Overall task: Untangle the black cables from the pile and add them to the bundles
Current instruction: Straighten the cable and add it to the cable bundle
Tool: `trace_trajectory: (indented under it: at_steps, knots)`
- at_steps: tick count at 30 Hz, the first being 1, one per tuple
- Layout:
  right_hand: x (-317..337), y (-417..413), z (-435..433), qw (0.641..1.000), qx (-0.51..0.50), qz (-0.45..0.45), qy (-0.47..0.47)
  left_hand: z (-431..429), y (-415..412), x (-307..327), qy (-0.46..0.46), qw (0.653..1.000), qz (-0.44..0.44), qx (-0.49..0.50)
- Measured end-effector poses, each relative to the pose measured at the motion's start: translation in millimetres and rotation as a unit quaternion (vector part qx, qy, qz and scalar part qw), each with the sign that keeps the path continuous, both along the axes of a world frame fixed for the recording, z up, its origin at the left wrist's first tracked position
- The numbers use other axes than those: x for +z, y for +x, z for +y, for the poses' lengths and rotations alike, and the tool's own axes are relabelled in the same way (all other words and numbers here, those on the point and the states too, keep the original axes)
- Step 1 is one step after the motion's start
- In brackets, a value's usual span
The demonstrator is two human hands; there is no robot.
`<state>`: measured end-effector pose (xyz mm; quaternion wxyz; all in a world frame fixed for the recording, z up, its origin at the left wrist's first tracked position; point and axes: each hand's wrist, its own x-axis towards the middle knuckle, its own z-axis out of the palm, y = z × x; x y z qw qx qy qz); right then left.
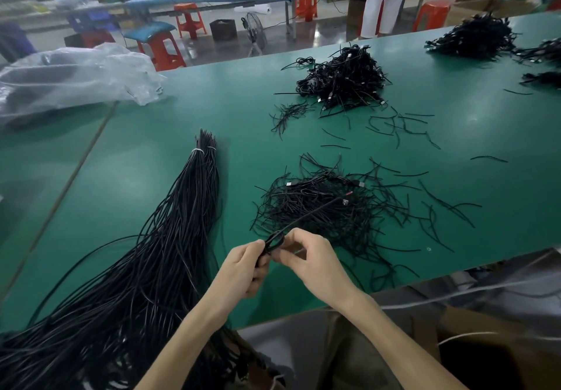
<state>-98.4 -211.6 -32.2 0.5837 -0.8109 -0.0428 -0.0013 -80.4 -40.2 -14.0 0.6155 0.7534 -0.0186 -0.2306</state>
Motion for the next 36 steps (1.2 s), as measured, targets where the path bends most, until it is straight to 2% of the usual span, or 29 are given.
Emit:
trace_trajectory:
  at_steps: [5, 11, 18, 22, 26, 28, 32, 33, 36]
  knots:
    - [2, -7, 4, 0.999, 0.037, -0.017, 0.005, -2, -4, -1, -0.021, 0.999, 0.004, 0.046]
    - [5, -8, 2, 0.984, 0.085, -0.065, -0.140, 2, -1, 1, -0.017, 1.000, 0.010, 0.017]
    - [1, -8, 4, 0.986, 0.057, -0.106, -0.112, 3, -1, 3, -0.004, 1.000, 0.006, 0.008]
    - [4, -4, -3, 0.975, 0.014, -0.161, -0.154, 5, 0, 7, 0.024, 0.996, -0.080, -0.023]
    - [14, 0, -8, 0.927, -0.007, -0.254, -0.275, 11, 3, 11, 0.092, 0.981, -0.168, -0.023]
    - [19, 3, -10, 0.917, -0.017, -0.276, -0.287, 17, 2, 15, 0.077, 0.978, -0.192, -0.029]
    - [29, 4, -13, 0.909, -0.023, -0.300, -0.288, 26, -1, 27, -0.010, 0.976, -0.207, -0.063]
    - [32, 4, -12, 0.909, -0.021, -0.304, -0.284, 27, 0, 29, -0.006, 0.973, -0.221, -0.059]
    - [41, 2, -9, 0.907, -0.007, -0.317, -0.277, 29, 4, 33, 0.094, 0.946, -0.308, -0.040]
